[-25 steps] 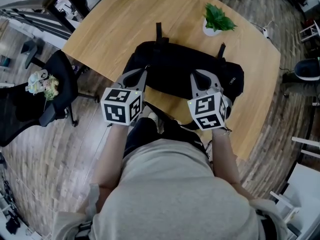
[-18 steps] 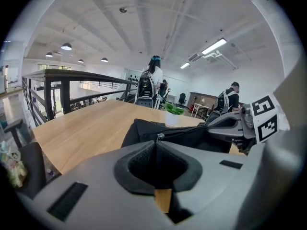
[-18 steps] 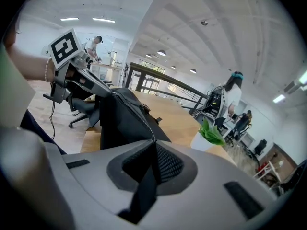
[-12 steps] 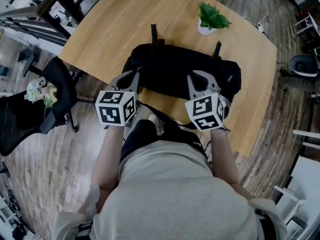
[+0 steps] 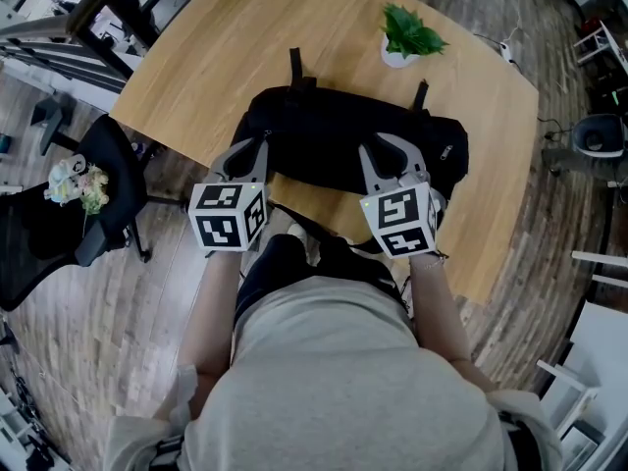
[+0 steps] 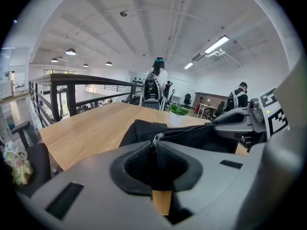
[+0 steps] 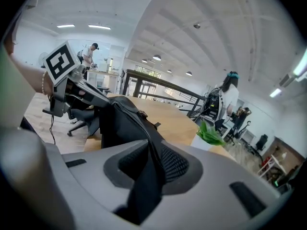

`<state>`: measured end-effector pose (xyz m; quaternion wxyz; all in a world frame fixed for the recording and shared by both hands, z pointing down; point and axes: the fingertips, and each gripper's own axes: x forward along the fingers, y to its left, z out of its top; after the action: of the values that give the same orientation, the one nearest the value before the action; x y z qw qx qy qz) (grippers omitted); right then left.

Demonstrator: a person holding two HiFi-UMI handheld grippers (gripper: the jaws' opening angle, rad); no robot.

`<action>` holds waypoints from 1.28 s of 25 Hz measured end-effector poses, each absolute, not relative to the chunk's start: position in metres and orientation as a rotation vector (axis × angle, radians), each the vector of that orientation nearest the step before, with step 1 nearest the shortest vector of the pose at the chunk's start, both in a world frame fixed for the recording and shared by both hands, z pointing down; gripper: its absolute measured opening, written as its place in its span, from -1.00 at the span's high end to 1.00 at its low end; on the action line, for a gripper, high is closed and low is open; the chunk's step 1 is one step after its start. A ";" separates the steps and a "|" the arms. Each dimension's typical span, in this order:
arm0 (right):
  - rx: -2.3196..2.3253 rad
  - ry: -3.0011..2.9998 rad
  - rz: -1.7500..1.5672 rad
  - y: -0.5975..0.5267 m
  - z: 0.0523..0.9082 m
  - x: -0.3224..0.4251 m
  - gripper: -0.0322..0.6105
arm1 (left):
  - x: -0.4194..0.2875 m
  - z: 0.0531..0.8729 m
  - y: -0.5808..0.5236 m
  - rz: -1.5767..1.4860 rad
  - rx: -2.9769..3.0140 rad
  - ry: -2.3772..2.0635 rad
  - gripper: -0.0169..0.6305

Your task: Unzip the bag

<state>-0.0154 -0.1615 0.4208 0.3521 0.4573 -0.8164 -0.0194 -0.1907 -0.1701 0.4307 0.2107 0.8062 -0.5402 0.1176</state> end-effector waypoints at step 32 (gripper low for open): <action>1.197 -2.514 0.461 -0.111 0.376 -0.007 0.88 | -0.046 0.376 -0.123 0.239 2.545 -1.037 0.83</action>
<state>-0.0070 -0.1109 0.3762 0.1592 0.4187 -0.8794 0.1612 -0.0462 -0.1226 0.3761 0.1903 0.9058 -0.3689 0.0850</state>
